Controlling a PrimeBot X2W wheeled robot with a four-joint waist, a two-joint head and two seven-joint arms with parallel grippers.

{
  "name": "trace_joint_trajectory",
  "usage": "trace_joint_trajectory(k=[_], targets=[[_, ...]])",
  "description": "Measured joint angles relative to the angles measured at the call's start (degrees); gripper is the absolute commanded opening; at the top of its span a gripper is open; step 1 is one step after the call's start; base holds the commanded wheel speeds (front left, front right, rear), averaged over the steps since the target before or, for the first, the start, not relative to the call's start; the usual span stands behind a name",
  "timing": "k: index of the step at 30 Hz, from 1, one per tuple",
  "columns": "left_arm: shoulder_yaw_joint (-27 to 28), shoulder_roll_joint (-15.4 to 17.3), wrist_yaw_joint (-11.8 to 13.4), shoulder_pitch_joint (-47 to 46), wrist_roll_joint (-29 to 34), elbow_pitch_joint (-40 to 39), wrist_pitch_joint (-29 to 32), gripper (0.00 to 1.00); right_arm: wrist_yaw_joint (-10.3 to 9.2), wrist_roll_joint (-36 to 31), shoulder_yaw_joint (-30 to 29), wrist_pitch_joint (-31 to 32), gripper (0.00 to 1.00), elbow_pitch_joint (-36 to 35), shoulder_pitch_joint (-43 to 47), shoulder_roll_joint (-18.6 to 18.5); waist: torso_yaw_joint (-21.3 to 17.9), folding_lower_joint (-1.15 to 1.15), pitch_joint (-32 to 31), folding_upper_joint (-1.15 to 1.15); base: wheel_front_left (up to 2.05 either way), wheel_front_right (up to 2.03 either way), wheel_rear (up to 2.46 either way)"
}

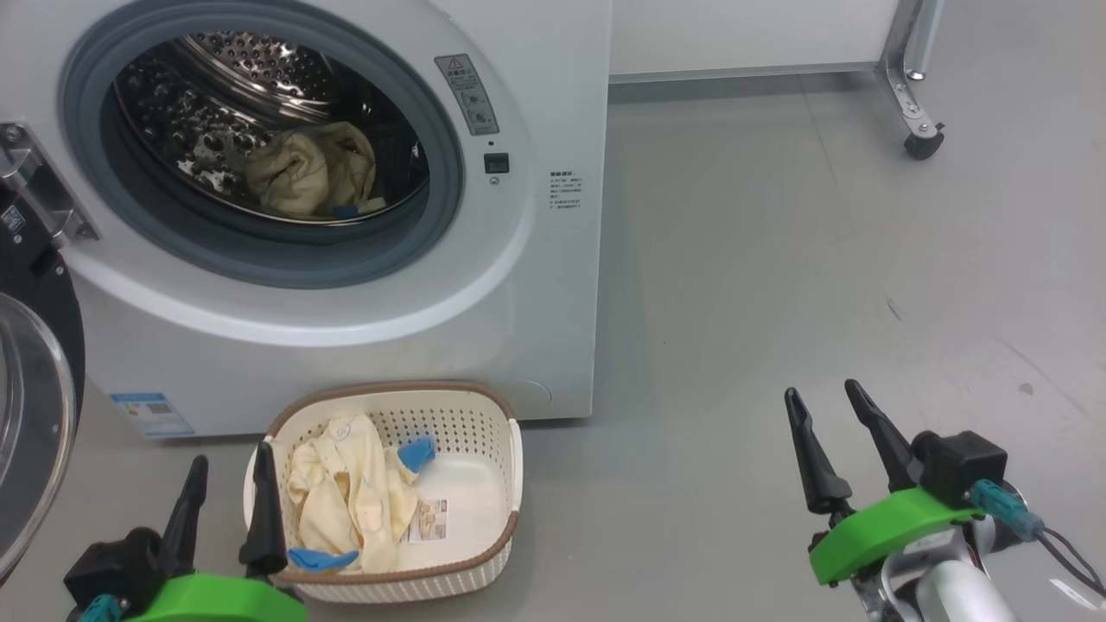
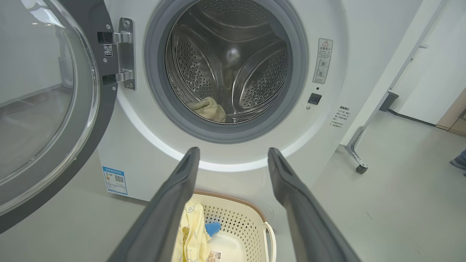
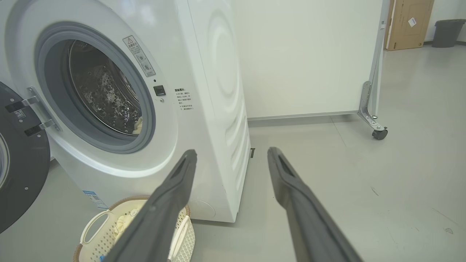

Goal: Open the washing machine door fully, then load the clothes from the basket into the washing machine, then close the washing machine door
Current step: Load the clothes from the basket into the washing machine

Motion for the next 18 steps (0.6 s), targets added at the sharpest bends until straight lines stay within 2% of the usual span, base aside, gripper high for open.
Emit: trace_joint_trajectory(k=[18], targets=[[0.1,-0.8,-0.2,0.1,0.0,0.0,0.0,1.00,0.00,0.0,0.0,0.0,1.00,0.1,0.0,0.0,-0.4,0.00,0.0,0.00,0.00,0.00,0.00]])
